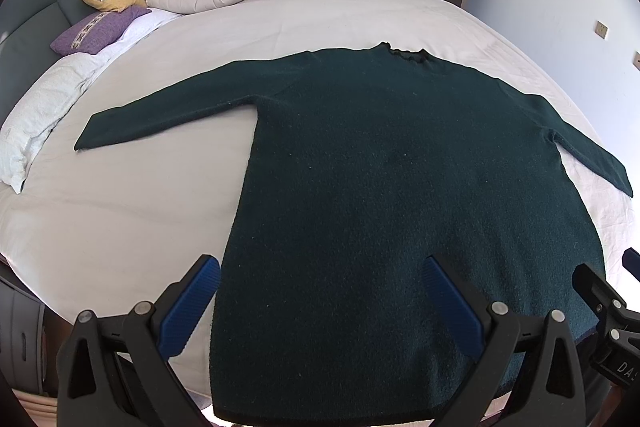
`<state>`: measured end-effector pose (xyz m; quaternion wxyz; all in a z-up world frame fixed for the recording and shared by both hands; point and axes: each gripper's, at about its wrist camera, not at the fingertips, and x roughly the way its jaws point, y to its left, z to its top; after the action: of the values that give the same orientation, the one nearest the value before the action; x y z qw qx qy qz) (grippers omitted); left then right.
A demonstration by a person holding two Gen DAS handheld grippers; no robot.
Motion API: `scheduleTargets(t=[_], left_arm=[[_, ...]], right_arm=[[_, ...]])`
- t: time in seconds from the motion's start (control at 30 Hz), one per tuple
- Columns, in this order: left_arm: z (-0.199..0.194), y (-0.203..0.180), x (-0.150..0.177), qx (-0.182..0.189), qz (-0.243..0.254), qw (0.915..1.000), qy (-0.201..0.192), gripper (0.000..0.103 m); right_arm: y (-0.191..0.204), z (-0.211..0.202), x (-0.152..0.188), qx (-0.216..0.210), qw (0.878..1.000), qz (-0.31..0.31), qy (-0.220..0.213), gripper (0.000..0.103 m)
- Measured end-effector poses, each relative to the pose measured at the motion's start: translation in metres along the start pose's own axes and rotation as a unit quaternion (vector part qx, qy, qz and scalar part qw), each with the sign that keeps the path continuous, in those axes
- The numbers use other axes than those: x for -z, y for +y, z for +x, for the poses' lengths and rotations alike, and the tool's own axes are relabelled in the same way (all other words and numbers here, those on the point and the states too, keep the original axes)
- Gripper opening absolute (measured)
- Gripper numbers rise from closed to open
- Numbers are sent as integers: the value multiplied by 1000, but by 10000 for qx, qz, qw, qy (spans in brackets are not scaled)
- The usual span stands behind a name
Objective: Fold small clothes
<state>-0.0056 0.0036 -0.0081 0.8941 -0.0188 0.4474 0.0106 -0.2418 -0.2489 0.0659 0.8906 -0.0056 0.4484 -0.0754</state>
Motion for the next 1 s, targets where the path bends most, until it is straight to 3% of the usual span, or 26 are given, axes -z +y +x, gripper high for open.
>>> scheduleTargets(t=[1.0], left_arm=[[3, -1, 1, 15, -14, 10000, 38, 103]], right_arm=[[6, 3, 4, 19, 10000, -47, 34, 103]])
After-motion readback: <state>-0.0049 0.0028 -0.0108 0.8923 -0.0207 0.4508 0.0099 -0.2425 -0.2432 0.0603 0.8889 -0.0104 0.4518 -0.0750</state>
